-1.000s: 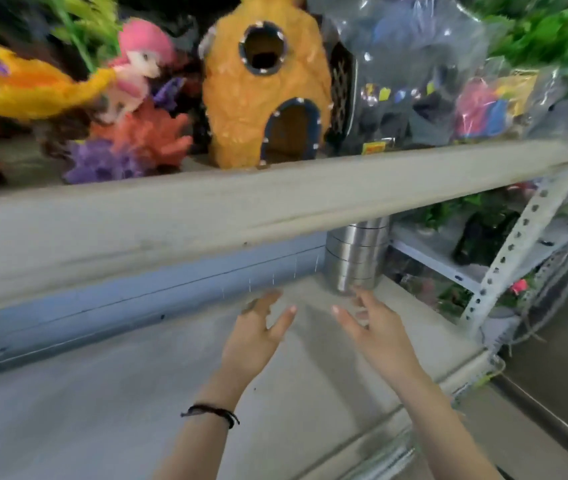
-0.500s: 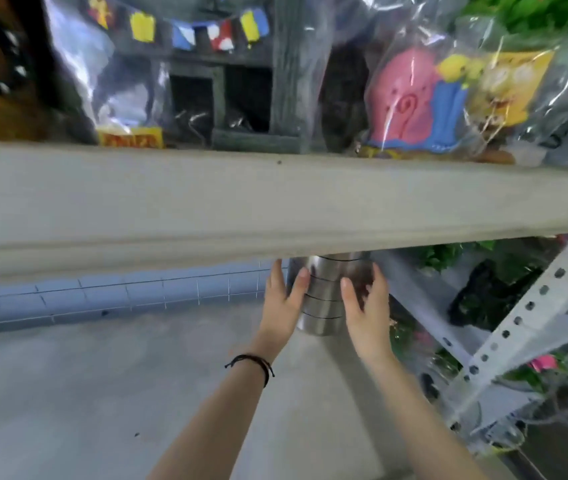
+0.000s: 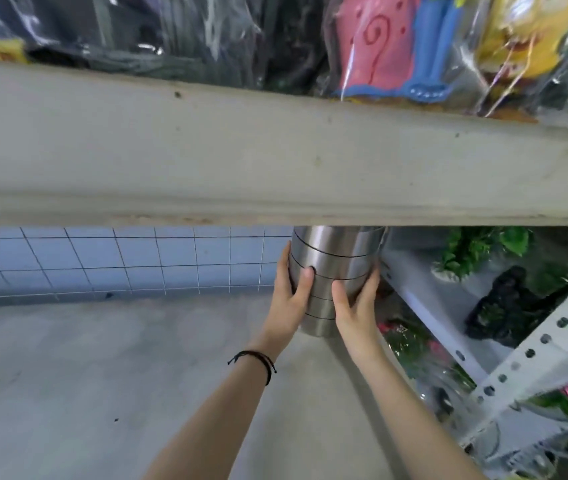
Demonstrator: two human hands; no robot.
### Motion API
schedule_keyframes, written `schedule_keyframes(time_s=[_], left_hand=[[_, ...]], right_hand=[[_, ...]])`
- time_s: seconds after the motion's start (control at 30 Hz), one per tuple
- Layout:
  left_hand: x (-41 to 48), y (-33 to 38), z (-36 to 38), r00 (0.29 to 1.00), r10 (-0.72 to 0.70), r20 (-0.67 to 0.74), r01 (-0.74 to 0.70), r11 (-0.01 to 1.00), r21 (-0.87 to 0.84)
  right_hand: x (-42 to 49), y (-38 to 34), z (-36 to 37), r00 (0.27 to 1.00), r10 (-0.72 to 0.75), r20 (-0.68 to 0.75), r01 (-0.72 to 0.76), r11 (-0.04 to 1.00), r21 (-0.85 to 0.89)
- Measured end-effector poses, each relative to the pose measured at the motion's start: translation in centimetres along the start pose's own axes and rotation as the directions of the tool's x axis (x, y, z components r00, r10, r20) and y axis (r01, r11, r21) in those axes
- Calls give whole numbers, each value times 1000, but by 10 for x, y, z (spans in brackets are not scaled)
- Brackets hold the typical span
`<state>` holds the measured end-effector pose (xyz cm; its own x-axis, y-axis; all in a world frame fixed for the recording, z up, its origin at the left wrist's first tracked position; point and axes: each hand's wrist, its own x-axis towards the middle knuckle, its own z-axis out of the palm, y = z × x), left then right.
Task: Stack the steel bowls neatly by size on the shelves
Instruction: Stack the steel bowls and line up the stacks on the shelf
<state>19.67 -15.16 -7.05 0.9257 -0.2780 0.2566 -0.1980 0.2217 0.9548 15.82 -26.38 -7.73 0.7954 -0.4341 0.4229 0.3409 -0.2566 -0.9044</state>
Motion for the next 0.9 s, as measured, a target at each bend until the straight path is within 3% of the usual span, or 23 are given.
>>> schedule_keyframes(time_s=[0.37,0.9], left_hand=[[-49,48,-59,986,113,-125,-107,993,52],[-249,135,-305,916,143,-374,14,922,386]], right_hand=[[-35,-45,51,978,-84,189,52,984,170],[-229,-139,239,834,-104,542,-65,957,283]])
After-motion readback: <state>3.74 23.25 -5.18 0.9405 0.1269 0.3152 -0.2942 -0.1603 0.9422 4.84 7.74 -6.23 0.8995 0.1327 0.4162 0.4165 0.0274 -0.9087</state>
